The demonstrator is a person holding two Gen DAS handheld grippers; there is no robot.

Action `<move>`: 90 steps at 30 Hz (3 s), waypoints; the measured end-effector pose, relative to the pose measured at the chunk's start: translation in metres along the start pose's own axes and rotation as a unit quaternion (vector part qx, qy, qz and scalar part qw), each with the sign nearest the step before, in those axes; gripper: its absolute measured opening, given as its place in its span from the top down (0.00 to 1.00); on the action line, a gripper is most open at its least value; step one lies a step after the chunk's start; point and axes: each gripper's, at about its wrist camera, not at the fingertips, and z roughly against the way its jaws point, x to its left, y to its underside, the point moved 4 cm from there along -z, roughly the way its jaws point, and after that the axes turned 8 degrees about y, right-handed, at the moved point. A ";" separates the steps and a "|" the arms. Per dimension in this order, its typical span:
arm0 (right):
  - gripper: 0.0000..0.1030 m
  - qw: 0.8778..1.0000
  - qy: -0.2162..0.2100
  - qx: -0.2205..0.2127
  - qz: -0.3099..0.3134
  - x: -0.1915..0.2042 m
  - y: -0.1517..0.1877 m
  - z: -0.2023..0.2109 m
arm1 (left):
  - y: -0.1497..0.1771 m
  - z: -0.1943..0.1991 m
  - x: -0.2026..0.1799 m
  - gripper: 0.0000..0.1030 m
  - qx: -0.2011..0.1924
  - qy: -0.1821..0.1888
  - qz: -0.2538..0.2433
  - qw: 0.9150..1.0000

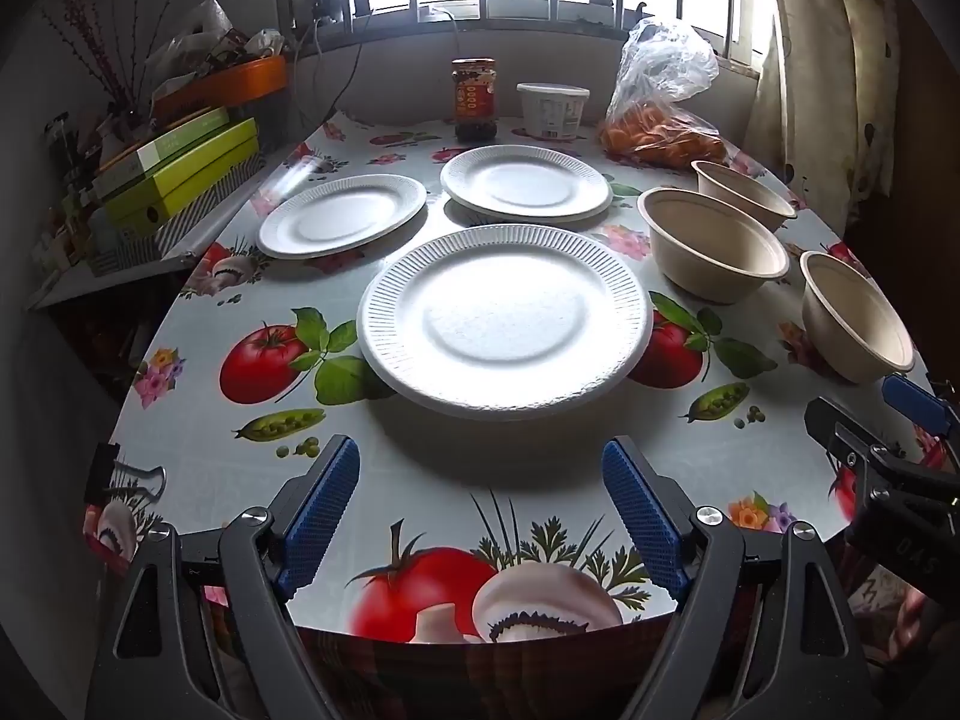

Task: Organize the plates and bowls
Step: 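Move both tools toward the white paper plates on the table, then grasp a white plate rim with the left tool while the right tool grasps another plate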

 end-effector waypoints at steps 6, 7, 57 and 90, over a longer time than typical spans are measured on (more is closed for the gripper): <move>0.12 1.000 0.001 0.000 0.000 0.000 0.001 0.000 | 0.000 0.000 0.000 0.19 0.002 0.001 0.002 1.000; 0.12 1.000 0.000 0.000 0.000 0.000 0.000 0.000 | 0.000 0.000 0.000 0.19 0.002 0.001 0.002 1.000; 0.12 1.000 -0.001 -0.001 0.000 -0.001 0.001 0.000 | 0.000 0.000 0.000 0.19 0.002 -0.001 0.002 1.000; 0.18 0.991 -0.123 0.044 0.036 0.069 -0.050 -0.043 | -0.047 -0.035 0.109 0.19 0.029 0.046 0.073 0.996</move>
